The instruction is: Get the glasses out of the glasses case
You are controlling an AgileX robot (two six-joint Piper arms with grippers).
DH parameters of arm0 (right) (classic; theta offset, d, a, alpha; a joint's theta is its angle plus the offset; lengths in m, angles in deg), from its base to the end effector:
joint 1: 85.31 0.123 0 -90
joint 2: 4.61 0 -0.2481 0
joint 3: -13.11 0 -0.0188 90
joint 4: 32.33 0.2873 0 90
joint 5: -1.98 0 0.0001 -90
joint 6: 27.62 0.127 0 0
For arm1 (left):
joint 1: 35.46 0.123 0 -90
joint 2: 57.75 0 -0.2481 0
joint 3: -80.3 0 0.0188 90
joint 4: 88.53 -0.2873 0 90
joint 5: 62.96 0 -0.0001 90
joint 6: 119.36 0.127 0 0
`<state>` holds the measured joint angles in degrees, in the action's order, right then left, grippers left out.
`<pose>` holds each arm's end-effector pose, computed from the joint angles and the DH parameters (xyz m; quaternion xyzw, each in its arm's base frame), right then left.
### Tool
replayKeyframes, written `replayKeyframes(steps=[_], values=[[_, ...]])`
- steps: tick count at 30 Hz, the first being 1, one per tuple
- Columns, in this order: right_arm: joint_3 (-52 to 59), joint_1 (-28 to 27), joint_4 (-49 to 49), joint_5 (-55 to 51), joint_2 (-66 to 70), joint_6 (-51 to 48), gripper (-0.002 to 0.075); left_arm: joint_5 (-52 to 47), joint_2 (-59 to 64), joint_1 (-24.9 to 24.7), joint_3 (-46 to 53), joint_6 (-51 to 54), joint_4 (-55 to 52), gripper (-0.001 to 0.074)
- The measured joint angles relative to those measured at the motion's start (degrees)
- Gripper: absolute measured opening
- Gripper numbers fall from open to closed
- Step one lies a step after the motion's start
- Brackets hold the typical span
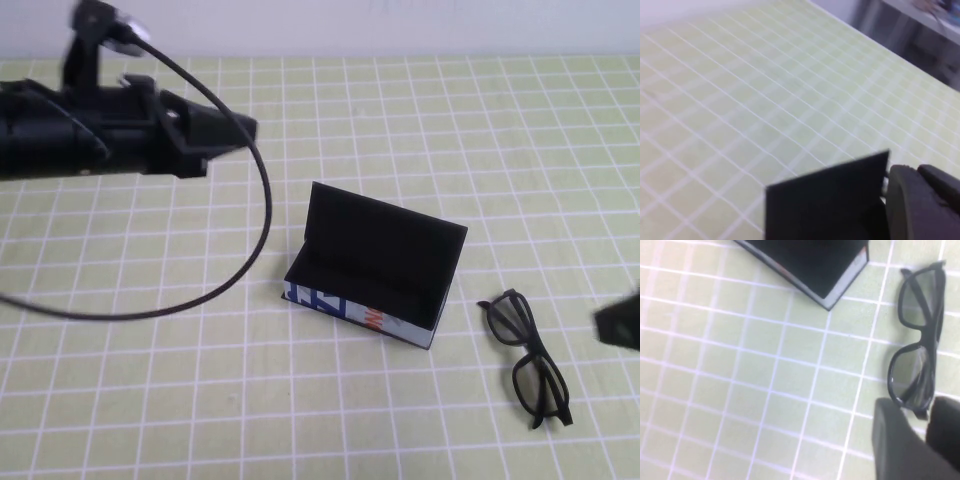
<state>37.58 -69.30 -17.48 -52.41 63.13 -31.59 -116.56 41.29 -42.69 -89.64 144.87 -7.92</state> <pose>0.2463 0.0982 0.2577 -0.1235 0.9427 0.1515 0.2706 0.3666 -0.1482 0.2514 0.3296 0.7419 -0.3766 0.4461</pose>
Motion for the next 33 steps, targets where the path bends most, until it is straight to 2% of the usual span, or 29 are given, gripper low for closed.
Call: replayKeyframes(steps=[4,8,16,20,24,29,33], values=[[3.0,0.0,-0.1,-2.8,-15.4,-0.9,0.0077,9.6,-11.3,0.0,8.3,0.7,5.3,-0.0004],[5.4,0.0,-0.5,-4.0,-31.8,-0.9,0.0005,18.1,-24.2,0.0,19.2,7.0,13.8,-0.0004],[12.4,0.0,2.1,-2.2,-47.5,-1.5,-0.0013,30.4,-51.5,0.0,37.5,10.8,16.4,-0.0004],[18.5,0.0,7.6,7.5,-51.5,-10.2,-0.0014,38.1,-65.6,0.0,45.5,10.9,17.2,-0.0004],[26.8,0.0,18.4,24.0,-52.1,-19.7,-0.0015,43.7,-76.8,0.0,53.0,10.9,17.6,-0.0004],[37.1,0.0,33.3,43.9,-51.4,-33.7,-0.0016,46.7,-81.9,0.0,60.5,10.9,18.0,-0.0004],[41.8,0.0,36.8,50.5,-50.3,-38.6,-0.0016,49.6,-82.3,0.0,65.8,10.9,18.1,-0.0004]])
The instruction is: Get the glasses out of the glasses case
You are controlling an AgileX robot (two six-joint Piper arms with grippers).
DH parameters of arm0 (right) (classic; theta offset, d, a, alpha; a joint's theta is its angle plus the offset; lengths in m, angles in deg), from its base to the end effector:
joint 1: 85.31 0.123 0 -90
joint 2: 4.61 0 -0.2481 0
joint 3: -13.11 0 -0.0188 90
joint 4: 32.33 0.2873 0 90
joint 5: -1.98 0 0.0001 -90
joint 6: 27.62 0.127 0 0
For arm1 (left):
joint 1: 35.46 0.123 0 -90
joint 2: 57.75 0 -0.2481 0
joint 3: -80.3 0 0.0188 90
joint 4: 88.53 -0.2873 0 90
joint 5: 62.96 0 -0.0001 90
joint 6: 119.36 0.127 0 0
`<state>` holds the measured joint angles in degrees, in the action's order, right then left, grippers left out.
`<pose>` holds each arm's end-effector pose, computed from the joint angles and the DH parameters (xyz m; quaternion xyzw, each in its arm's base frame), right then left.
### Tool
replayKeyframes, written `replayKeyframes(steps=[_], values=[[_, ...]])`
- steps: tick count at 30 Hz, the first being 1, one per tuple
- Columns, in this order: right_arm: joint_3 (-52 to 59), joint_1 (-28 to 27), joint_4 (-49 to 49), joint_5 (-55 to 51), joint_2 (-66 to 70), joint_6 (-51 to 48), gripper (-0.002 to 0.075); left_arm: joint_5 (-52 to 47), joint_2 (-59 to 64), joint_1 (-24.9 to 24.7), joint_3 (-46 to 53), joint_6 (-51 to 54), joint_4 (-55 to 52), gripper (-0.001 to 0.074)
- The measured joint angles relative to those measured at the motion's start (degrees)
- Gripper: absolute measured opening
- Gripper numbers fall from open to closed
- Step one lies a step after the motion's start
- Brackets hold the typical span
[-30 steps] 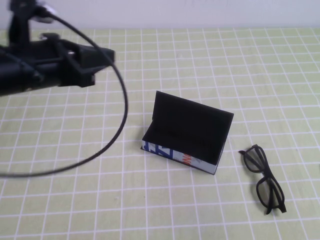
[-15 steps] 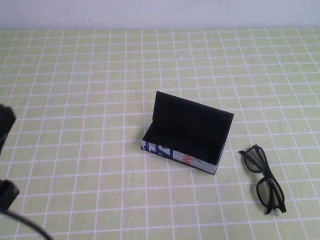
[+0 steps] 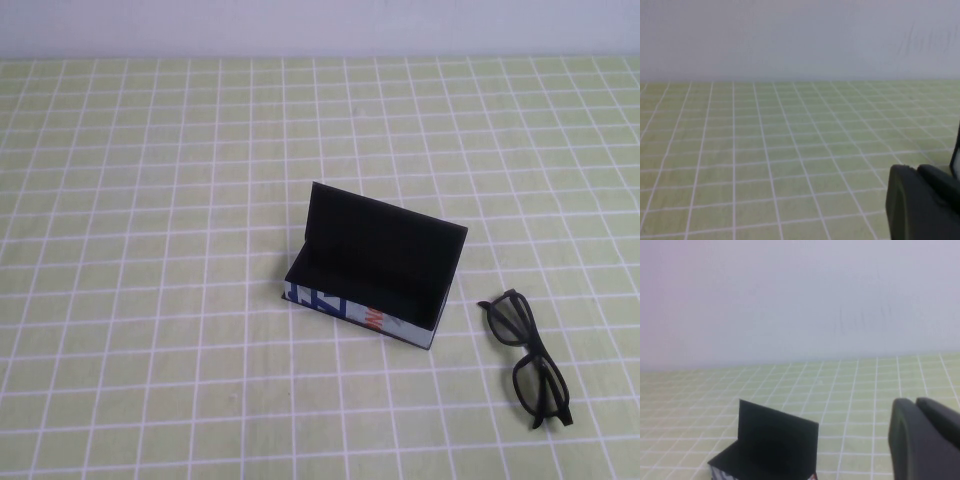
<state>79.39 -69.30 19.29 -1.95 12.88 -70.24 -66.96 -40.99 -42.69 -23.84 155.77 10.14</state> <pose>0.1648 0.0545 0.2557 -0.0617 0.6806 0.1755 0.7086 0.1744 -0.0311 0.1957 0.0470 0.7179 -0.0900 0.6887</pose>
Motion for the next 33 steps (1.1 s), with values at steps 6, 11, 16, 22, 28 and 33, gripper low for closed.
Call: replayKeyframes(steps=[6,11,16,22,28,33], values=[[1.2,0.0,3.4,2.8,0.4,-0.9,-0.0016,2.2,0.0,0.0,1.6,-0.2,0.4,-0.0004],[1.2,0.0,3.8,3.6,0.4,-1.1,-0.0016,2.3,0.0,0.0,1.6,-0.2,0.4,-0.0004],[1.2,0.0,3.9,1.5,0.4,-1.1,-0.0016,2.3,0.0,0.0,1.6,-0.2,0.4,-0.0004],[1.6,0.0,3.9,2.3,0.3,-1.3,-0.0016,2.3,0.0,0.0,1.6,-0.2,0.4,-0.0004],[5.0,-0.5,4.0,3.9,-3.8,-1.9,-0.0016,2.3,-0.1,0.0,1.6,-0.3,0.4,-0.0004],[7.6,-1.2,4.0,3.5,-7.7,-3.8,-0.0016,2.3,-0.1,0.0,1.6,-0.3,0.4,-0.0004]])
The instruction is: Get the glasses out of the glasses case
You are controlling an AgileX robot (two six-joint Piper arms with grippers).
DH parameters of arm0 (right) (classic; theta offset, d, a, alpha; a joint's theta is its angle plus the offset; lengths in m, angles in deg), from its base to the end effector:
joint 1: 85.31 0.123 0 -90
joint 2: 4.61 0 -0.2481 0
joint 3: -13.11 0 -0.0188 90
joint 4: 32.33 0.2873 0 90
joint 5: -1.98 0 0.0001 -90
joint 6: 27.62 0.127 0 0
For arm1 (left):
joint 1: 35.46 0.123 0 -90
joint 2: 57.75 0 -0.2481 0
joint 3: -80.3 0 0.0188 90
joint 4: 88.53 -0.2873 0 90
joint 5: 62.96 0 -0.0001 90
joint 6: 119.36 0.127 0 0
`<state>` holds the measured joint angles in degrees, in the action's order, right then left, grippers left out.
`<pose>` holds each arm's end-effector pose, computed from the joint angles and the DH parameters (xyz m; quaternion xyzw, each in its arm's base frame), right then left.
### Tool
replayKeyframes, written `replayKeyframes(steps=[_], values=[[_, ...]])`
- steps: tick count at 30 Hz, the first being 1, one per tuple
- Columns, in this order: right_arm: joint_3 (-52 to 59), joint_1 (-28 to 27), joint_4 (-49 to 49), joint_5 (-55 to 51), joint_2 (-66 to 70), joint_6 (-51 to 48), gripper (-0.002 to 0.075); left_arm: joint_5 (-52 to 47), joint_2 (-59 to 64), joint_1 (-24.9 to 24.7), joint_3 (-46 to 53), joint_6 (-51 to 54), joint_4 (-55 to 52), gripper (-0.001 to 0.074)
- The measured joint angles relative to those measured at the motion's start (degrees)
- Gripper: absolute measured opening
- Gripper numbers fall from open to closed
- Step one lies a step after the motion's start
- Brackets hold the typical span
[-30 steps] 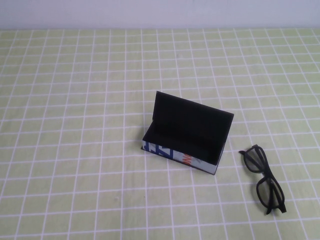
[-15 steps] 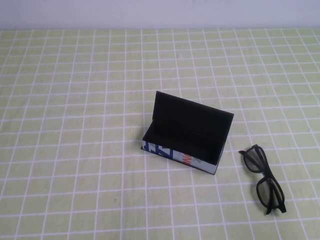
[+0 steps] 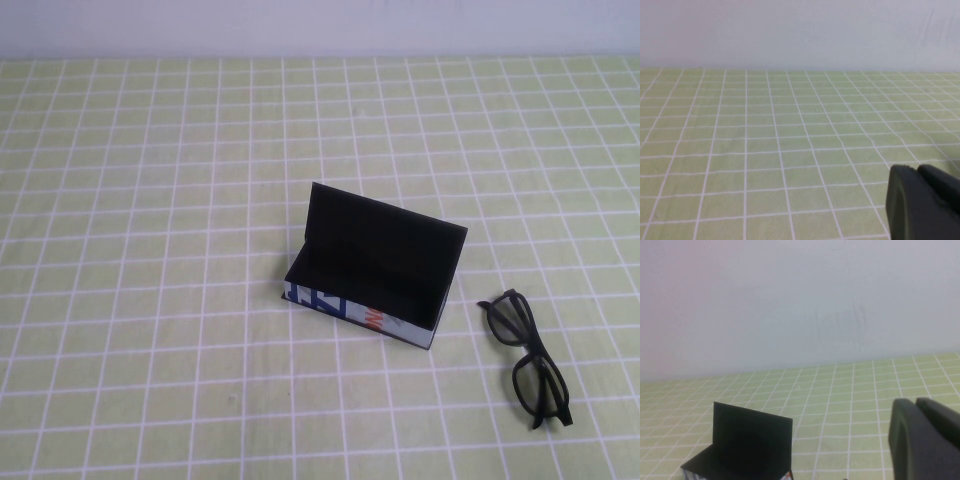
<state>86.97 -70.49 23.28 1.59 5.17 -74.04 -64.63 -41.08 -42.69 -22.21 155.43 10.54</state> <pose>0.1595 0.0430 0.2292 -0.0349 0.6673 0.1566 0.7273 0.1750 -0.0260 0.1835 0.0286 0.7302 -0.0789 0.6781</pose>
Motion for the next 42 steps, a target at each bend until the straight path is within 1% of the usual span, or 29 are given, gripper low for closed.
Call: replayKeyframes(steps=[11,12,14,16,18,19,22,27,42], values=[[0.8,0.0,-1.0,0.4,-1.2,0.0,-0.0016,0.1,0.0,0.0,0.0,0.0,0.1,-0.0004],[0.8,-0.1,-3.7,0.4,-1.2,2.1,-0.0016,0.1,0.0,0.0,0.0,0.0,0.1,-0.0004],[0.8,-1.1,-12.9,0.0,-1.2,11.1,-0.0016,0.1,0.0,0.0,0.0,0.0,0.1,-0.0004],[0.8,-3.4,-25.2,-2.6,-1.2,24.1,-0.0016,0.2,0.0,0.0,0.0,0.0,0.2,-0.0004],[1.1,-5.6,-33.4,-6.7,-1.2,32.8,-0.0016,0.2,0.0,0.0,0.0,0.0,0.2,-0.0004],[1.7,-6.6,-36.3,-8.0,-1.2,35.6,-0.0016,0.2,0.0,0.0,0.0,0.0,0.2,-0.0004],[3.4,-8.3,-40.4,-10.9,-1.2,39.7,-0.0016,0.2,0.0,0.0,0.0,0.0,0.2,-0.0004],[3.8,-8.6,-44.4,-16.1,-1.2,41.5,-0.0016,0.2,0.0,0.0,0.0,0.0,0.2,-0.0004],[3.8,-8.6,-45.3,-17.2,-1.2,41.4,-0.0016,0.2,0.0,0.0,0.0,0.0,0.2,-0.0004]])
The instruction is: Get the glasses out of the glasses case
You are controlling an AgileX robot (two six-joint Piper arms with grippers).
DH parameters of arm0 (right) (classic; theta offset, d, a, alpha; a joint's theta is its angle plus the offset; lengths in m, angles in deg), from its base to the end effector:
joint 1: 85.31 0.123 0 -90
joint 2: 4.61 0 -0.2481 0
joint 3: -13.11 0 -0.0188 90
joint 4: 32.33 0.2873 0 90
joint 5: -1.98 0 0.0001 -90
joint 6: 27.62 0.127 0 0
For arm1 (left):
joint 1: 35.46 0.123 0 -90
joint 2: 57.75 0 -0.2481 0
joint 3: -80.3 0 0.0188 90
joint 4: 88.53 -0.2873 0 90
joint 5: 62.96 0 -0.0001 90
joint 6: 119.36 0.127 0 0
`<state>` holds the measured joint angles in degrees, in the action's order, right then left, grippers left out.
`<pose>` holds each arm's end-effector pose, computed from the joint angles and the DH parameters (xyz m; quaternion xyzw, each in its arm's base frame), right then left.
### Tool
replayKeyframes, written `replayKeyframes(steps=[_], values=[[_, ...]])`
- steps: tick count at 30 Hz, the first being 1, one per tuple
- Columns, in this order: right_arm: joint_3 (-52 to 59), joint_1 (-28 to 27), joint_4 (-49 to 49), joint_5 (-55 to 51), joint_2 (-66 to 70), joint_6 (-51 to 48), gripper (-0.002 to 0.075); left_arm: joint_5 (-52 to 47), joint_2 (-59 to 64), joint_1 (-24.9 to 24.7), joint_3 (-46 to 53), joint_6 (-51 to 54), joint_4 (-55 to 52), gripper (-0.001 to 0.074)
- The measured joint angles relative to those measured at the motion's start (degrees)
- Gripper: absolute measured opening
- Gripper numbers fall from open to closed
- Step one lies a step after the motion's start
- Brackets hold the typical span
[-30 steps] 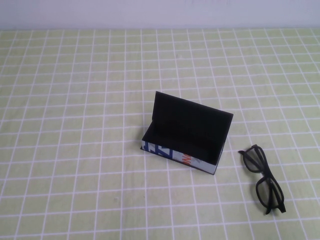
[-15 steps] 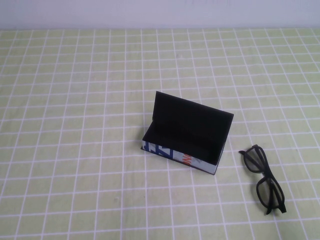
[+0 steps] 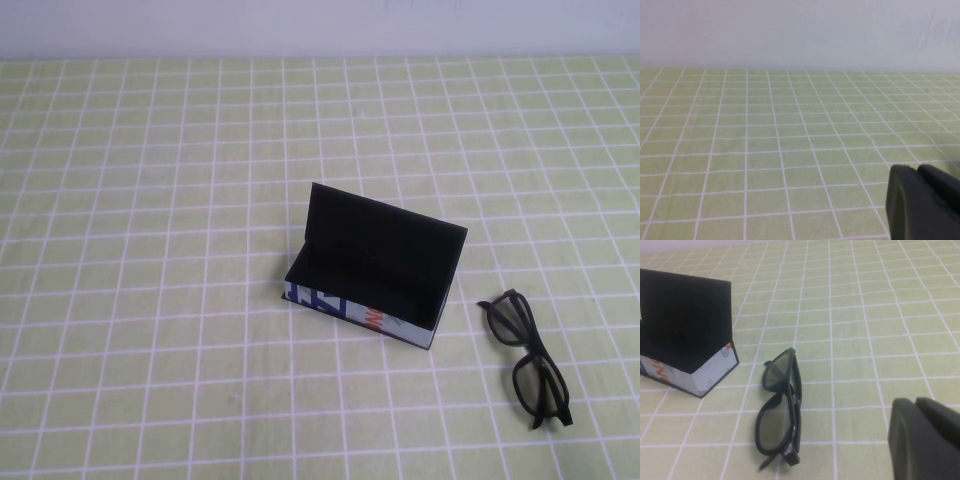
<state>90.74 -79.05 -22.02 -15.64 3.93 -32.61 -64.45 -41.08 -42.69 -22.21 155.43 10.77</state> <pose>0.1616 0.0247 0.1680 -0.0265 0.7849 0.0811 0.6137 0.1751 -0.0256 0.1834 0.0261 0.7304 -0.0791 0.6779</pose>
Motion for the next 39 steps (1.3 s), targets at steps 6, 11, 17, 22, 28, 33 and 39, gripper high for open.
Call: replayKeyframes(steps=[6,11,17,22,28,33,39], values=[[0.0,0.0,0.0,-0.1,0.0,0.0,-0.0016,0.0,0.0,0.0,0.0,0.0,0.0,-0.0004],[0.0,0.0,0.0,-0.1,0.0,0.0,-0.0016,0.1,0.0,0.0,0.0,0.0,0.0,-0.0004],[0.0,0.0,0.0,-0.1,0.0,0.0,-0.0016,0.7,0.0,0.0,-1.7,-25.6,-25.2,-0.0004],[0.0,0.0,0.0,-0.1,0.0,0.0,-0.0016,1.5,-1.0,0.0,-2.7,-71.0,-72.4,-0.0004],[0.0,0.0,0.0,-0.2,0.0,0.0,-0.0016,-2.9,-7.6,0.0,-0.2,-85.2,-87.4,-0.0004],[0.0,0.0,0.0,-0.3,0.0,0.0,-0.0018,-15.0,-8.2,0.0,-0.2,-92.2,-96.5,-0.0004],[0.0,0.0,0.0,-0.3,0.0,0.0,-0.0018,-18.7,-8.3,0.0,-0.1,-94.3,-98.4,-0.0004]])
